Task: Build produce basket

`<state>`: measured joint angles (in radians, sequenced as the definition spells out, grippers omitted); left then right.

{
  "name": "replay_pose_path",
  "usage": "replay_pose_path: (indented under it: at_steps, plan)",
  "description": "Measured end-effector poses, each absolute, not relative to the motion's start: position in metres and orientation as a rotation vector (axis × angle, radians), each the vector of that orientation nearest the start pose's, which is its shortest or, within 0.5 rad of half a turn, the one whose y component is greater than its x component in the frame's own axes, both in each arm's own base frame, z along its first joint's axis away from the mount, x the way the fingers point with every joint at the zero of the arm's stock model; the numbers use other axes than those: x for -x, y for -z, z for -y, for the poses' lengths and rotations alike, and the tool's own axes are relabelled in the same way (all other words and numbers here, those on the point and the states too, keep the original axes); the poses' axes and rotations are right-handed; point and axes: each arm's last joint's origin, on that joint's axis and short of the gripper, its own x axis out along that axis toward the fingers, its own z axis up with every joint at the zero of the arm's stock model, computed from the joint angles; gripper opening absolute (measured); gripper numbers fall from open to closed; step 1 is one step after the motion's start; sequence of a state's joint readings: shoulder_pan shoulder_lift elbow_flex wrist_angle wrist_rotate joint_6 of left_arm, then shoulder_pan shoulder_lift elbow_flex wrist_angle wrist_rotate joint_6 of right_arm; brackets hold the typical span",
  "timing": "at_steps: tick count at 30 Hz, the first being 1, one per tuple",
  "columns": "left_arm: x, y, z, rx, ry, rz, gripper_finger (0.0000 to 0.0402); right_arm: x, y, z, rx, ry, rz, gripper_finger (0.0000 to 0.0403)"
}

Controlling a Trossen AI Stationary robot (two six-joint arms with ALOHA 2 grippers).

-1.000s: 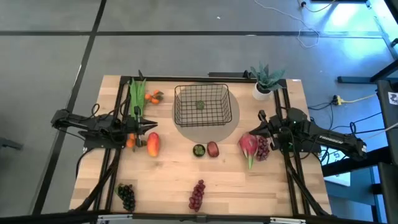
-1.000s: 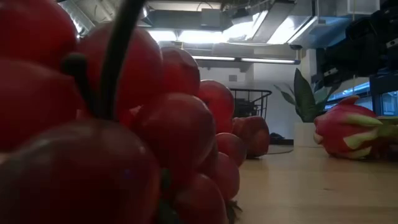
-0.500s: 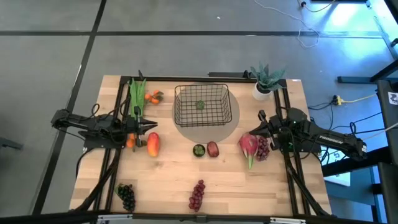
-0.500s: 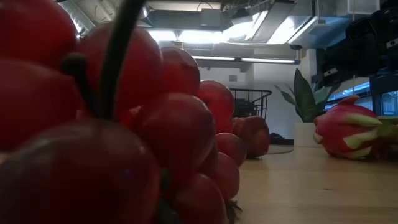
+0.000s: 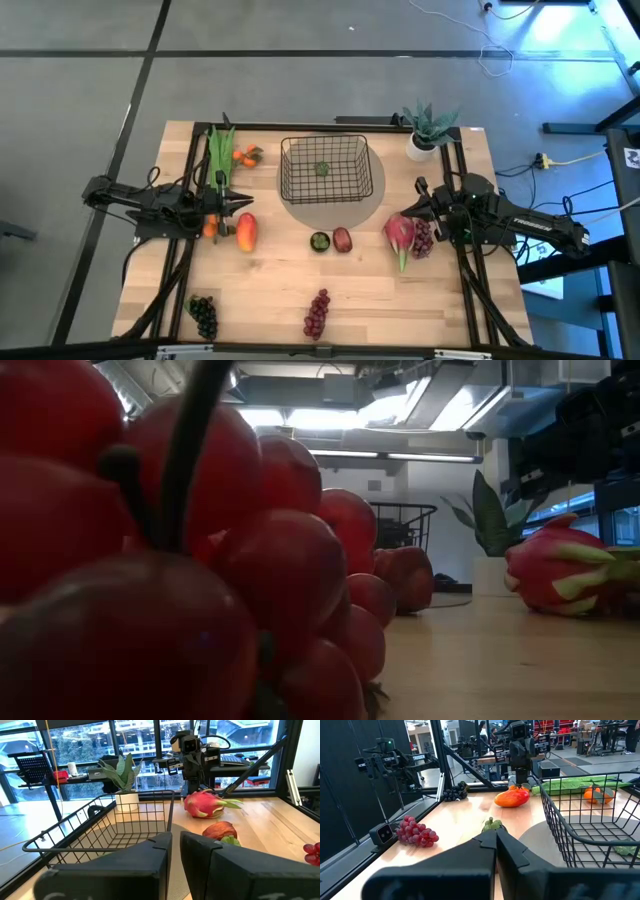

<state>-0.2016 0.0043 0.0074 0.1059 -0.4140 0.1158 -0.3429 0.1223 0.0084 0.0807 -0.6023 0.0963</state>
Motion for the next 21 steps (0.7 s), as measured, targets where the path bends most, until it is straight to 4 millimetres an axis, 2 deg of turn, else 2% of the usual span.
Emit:
replay_pose_path:
  at_steps: [9,16,21]
  plan:
    - [-0.0949,-0.1757,0.0075,-0.082,-0.218,0.092,0.0030,-0.0995,-0.1644,0.0181,-0.110,-0.258,-0.042,0.0003]
    - [-0.0949,-0.1757,0.0075,-0.082,-0.218,0.092,0.0030,-0.0995,-0.1650,0.0181,-0.027,-0.259,-0.026,0.0004]
    - [-0.0949,-0.1757,0.0075,-0.082,-0.218,0.092,0.0030,-0.0995,-0.1650,0.0181,-0.093,-0.258,-0.035,0.0003]
